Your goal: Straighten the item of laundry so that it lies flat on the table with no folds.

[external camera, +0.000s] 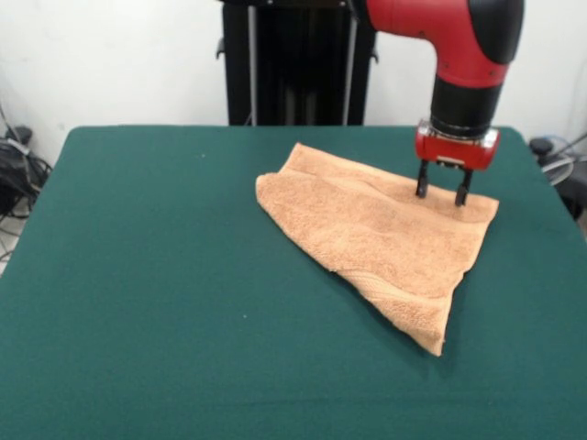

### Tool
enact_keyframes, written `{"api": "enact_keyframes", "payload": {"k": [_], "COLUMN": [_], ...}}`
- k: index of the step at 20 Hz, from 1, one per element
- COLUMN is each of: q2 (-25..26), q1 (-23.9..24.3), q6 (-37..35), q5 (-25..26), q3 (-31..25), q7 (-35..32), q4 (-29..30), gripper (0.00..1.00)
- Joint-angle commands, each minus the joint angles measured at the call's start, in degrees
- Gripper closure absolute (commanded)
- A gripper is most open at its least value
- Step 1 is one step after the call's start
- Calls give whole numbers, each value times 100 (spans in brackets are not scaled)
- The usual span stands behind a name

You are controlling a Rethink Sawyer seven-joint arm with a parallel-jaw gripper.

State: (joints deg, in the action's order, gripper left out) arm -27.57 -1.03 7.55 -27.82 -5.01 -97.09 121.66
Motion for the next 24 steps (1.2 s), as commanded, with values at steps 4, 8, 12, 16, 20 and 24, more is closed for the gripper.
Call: {"api": "enact_keyframes", "payload": {"k": [4, 8, 12, 16, 20, 24], "q2": [10, -33, -77, -109, -60, 50], "q1": [-46, -174, -279, -330, -284, -349], "q6": [209, 165, 121, 185, 271, 372], "q5": [-510, -688, -840, -915, -880, -900], "q3": [-480, -401, -323, -256, -339, -351], "q7": [-1982, -2026, -2045, -2066, -2118, -2208], "q4": [-324, -389, -445, -457, -462, -541], "gripper": [0, 0, 0, 0, 0, 0]}}
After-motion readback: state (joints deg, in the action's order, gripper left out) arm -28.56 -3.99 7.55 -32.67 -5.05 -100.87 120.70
